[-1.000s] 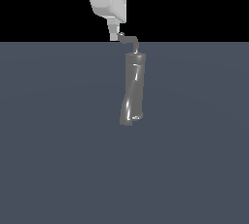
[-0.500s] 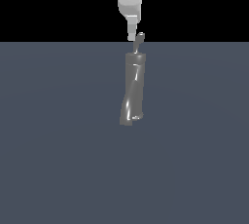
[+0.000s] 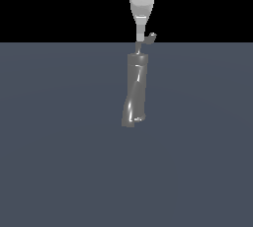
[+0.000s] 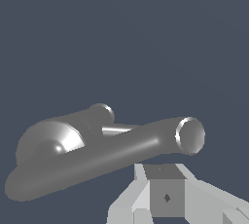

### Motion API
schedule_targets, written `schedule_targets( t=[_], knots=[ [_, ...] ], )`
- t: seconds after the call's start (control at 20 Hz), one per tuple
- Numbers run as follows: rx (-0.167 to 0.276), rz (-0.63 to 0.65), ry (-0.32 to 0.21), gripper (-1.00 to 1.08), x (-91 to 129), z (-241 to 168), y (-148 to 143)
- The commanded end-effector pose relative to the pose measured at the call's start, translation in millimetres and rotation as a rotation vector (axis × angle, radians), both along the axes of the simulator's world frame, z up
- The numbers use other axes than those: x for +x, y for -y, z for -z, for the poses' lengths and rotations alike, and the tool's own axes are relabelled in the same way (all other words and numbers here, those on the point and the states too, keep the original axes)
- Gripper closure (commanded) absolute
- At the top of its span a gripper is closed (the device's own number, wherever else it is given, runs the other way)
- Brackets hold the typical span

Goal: Turn on the faucet by rotating a designated handle.

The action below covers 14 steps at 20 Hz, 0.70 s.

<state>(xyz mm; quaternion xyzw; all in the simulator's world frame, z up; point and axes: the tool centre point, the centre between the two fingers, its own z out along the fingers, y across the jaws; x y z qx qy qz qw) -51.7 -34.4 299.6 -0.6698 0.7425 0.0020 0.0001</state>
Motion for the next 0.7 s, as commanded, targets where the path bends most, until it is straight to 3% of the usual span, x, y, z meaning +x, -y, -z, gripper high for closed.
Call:
schedule_targets(
  t=[0.0,0.65],
  knots=[
    [-0.002,0.026,0.003,1.08,4.6,0.1,21.0],
    [-0.003,0.043,0.003,1.08,21.9,0.0,59.2]
  ],
)
